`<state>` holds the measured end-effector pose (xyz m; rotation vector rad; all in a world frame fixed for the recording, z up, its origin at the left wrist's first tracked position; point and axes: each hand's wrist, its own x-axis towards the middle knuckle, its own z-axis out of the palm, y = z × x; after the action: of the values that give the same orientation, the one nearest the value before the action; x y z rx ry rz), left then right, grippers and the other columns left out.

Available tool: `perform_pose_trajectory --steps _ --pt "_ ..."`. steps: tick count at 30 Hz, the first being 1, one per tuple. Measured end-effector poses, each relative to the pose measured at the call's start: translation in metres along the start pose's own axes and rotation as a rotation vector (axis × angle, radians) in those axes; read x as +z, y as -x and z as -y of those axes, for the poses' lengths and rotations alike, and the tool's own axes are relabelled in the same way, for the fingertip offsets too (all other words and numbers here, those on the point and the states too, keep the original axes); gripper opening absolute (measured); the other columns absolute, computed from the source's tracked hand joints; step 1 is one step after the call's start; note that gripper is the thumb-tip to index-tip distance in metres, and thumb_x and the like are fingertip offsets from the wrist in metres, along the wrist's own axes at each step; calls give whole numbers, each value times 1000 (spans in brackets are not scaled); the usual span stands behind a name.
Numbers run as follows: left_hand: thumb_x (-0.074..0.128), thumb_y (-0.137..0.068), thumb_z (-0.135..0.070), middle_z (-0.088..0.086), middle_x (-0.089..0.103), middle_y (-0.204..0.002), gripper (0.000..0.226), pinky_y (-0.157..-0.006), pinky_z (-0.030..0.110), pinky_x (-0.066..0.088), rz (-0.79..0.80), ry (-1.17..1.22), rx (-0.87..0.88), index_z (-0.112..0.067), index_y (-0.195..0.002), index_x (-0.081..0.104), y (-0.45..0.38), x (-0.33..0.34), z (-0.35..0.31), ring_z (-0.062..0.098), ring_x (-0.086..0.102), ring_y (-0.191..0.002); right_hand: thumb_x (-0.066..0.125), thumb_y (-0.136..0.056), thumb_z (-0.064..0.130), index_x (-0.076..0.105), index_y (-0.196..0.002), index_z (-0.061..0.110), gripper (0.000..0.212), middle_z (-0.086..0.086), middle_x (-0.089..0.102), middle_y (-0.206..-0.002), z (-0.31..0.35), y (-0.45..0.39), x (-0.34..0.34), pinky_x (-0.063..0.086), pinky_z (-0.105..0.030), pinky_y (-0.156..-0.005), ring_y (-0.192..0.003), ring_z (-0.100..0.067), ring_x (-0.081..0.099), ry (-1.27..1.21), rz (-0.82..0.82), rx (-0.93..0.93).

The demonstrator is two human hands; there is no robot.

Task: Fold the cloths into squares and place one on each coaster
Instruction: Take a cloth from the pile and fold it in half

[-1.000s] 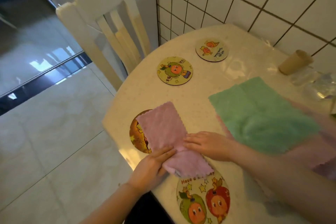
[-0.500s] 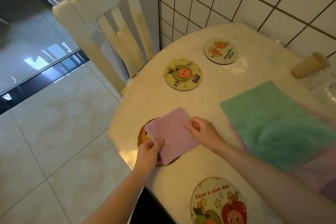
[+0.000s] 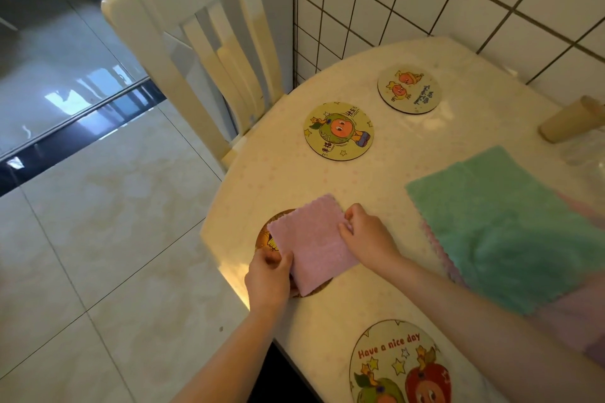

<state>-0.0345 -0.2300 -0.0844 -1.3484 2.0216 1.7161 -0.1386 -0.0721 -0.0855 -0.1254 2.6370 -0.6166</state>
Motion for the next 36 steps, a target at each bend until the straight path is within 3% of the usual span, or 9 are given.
perform_pose_trajectory --steps 3,7,11,20,23,27,30,33,36 --pt "65 -85 -26 3 65 -78 17 -61 41 58 -66 -187 71 -19 -90 49 4 -3 0 21 66 -64 49 -93 24 41 -116 15 26 -4 57 -111 12 -4 -8 43 -32 -67 -91 -25 58 136 -30 -77" --pt "65 -81 -28 -5 61 -79 24 -66 38 55 -58 -344 149 -21 -97 47 11 0 0 14 60 -73 47 -90 10 35 -137 15 49 -3 39 -136 23 -22 -15 43 -35 -93 -117 -22 42 154 25 -291" --pt "68 -80 -29 -1 59 -77 26 -55 29 47 -9 -444 133 -12 -88 50 14 6 -1 15 57 -67 43 -80 -10 28 -144 22 73 2 35 -143 35 -39 -18 39 -34 -99 -126 -23 29 300 161 -461" --pt "69 -75 -27 6 65 -75 23 -46 21 40 29 -415 20 -7 -81 61 11 11 1 14 57 -60 50 -79 9 41 -122 18 45 -9 46 -119 45 -55 -16 36 -37 -86 -109 -28 37 559 304 -456" --pt "69 -74 -25 4 68 -73 17 -50 23 44 95 -341 -24 -10 -80 65 13 9 -2 13 58 -62 48 -78 14 46 -119 13 41 -13 44 -118 45 -56 -19 37 -39 -87 -109 -31 37 597 285 -445" --pt "69 -77 -18 5 68 -80 15 -60 24 47 190 -176 -27 -8 -89 67 18 3 -9 13 58 -68 48 -82 18 47 -112 12 31 -12 41 -117 40 -54 -27 38 -39 -89 -110 -30 38 393 302 -388" --pt "70 -76 -15 11 68 -91 21 -70 30 53 308 -56 -5 -9 -95 65 25 -7 -15 17 62 -76 49 -82 17 44 -95 17 14 -8 53 -100 33 -49 -38 43 -34 -71 -91 -24 50 3 351 -291" --pt "73 -67 -24 19 65 -107 41 -89 48 54 360 16 -11 -11 -104 63 26 -21 -20 30 65 -96 55 -78 13 44 -100 17 24 -7 57 -85 28 -42 -57 41 -30 -59 -72 -18 52 -297 373 -192" --pt "68 -82 -11 18 64 -106 29 -83 43 58 356 103 -9 -8 -109 59 20 -30 -33 27 66 -96 58 -79 6 54 -107 11 28 -6 58 -85 23 -38 -76 45 -27 -62 -70 -15 55 -423 370 -172"
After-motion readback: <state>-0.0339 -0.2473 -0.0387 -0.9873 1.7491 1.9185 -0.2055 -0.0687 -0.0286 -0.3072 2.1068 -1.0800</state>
